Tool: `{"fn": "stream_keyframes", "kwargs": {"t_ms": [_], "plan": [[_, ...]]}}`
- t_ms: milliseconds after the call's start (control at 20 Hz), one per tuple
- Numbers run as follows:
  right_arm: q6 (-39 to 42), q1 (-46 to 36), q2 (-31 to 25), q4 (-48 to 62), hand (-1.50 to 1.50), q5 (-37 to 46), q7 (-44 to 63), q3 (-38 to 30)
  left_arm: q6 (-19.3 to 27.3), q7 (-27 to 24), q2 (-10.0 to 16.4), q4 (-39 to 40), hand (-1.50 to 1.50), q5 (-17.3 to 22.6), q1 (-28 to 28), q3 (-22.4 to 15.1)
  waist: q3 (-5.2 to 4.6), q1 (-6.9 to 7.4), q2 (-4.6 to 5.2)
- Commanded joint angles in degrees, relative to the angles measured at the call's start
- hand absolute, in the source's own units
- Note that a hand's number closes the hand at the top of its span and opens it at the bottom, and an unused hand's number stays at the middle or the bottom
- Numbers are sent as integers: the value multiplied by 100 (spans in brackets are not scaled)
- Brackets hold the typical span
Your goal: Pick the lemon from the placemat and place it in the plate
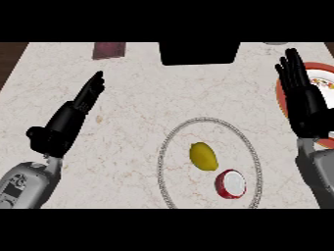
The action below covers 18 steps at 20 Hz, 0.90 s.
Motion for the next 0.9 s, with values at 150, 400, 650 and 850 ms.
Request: {"fn": "stream_keyframes", "kwargs": {"t_ms": [150, 400, 650, 850], "plan": [[2299, -461, 249, 3, 150, -665, -113, 1122, 272, 354, -15, 363, 0, 54, -6, 302, -214, 597, 188], [2613, -574, -100, 892, -150, 588, -1966, 1358, 425, 460, -73, 704, 0, 334, 446, 620, -216, 570, 217], [4502, -539, -334, 1842, -150, 274, -3250, 1550, 504, 532, -236, 869, 0, 345, 395, 637, -218, 384, 169], [4503, -1147, -547, 2629, -150, 1577, -4303, 1918, 377, 462, -165, 1021, 0, 351, 357, 719, -223, 385, 146]]}}
